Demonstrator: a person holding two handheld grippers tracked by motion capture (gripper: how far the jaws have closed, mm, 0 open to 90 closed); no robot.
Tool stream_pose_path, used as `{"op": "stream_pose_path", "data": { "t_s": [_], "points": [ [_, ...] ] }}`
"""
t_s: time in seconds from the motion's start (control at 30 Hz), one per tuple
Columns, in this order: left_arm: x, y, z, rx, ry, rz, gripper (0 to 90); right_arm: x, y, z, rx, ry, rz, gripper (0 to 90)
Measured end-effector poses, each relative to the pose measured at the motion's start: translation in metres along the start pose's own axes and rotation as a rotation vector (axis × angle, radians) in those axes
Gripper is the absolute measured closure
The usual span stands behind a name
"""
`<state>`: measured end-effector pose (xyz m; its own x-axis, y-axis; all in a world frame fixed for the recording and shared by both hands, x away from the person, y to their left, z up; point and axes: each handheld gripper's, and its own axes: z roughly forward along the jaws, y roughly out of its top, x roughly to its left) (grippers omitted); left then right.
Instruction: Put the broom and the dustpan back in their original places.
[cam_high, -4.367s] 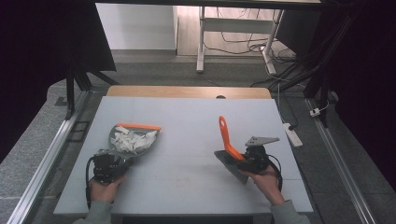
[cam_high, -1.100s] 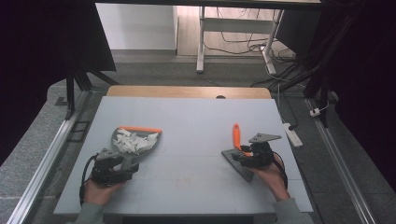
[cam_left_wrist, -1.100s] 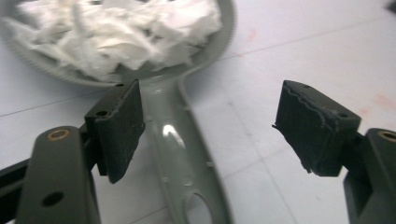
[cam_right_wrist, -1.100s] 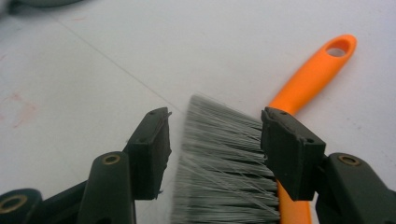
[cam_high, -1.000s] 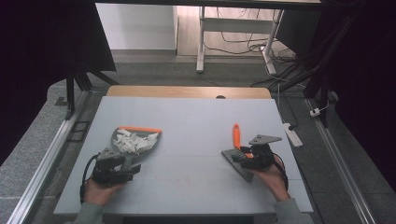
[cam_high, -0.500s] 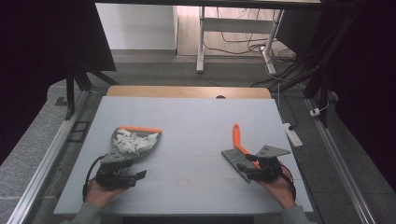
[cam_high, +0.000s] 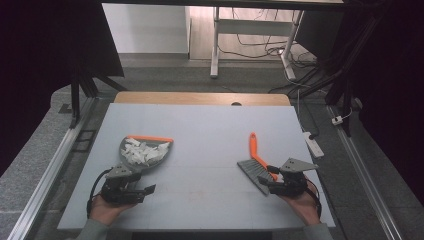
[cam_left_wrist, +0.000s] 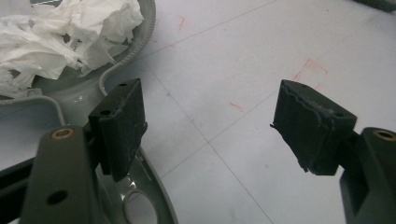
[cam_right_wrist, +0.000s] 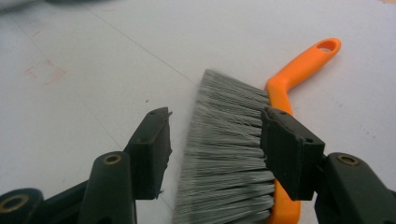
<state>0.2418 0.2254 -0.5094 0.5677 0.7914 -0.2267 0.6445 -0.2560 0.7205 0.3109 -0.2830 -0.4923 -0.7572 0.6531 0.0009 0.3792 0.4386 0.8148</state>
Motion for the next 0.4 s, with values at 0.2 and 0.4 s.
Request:
{"op": "stream_pose_path", "data": {
  "t_s": [0.2,0.4],
  "points": [
    [0.0013,-0.0002,-0.0002,-0.001,0.0,-0.005,25.9,0.0012,0.0002,0.0014,0.006,0.005,-0.005,43.2],
    [0.0012,0.0,0.0,0.0,0.003,-0.004,25.9,0.0017,0.0012,0.0002,0.0,0.007,-0.011,43.2]
  ]
}}
